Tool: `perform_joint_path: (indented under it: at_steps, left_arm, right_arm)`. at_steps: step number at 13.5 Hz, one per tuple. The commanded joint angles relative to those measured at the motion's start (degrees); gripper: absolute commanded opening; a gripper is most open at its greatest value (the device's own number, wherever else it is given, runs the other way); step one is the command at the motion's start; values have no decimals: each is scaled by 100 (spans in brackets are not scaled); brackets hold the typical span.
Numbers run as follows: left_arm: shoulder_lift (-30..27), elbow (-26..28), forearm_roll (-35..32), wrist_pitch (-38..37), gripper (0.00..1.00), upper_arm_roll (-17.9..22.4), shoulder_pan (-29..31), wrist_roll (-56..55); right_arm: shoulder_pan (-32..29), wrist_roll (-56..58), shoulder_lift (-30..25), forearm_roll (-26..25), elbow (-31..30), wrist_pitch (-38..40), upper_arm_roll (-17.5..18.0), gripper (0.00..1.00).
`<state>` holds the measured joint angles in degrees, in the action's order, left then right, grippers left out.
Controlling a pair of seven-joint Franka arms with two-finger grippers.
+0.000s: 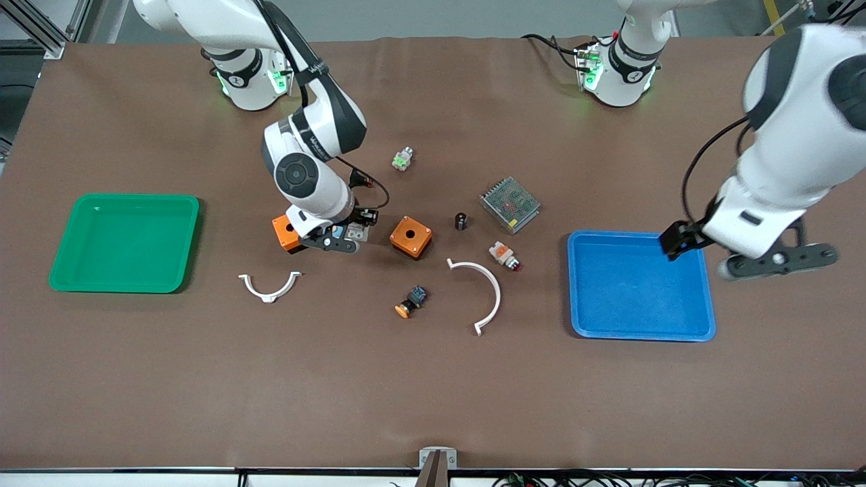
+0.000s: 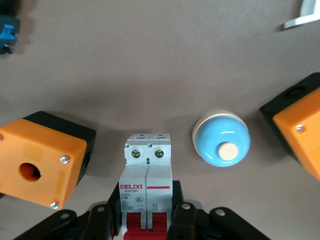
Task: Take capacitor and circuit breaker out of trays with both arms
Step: 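Lower the breaker beside the blue button while the left gripper withdraws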
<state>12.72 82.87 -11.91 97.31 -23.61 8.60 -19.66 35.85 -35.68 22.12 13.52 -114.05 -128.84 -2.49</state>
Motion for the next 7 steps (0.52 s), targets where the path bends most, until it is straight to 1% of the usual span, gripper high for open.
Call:
perform_joint_path:
  at_steps: [1,3,4,5,6,7]
  left_arm:
    - [-426,107,504,-213,100,-13,326,673]
    - [-664,204,602,-361,100,75,249,736]
    - [-743,212,611,-571,100,267,30,753]
    - [-805,221,637,-660,100,573,-207,762]
    - [-884,282,672,-670,100,785,-392,771]
    - [-1007,405,725,-670,100,866,-463,797]
  right_arm:
    - [150,-61,195,168,-38,-263,-77,19]
    - [168,-61,310,168,-29,-343,-77,19]
    - [168,-61,397,168,-38,-439,-77,19]
    - [177,-61,442,168,-30,-501,-77,21]
    - [203,-61,442,168,-29,-501,-77,22]
    - [203,-61,433,168,-29,-441,-77,39]
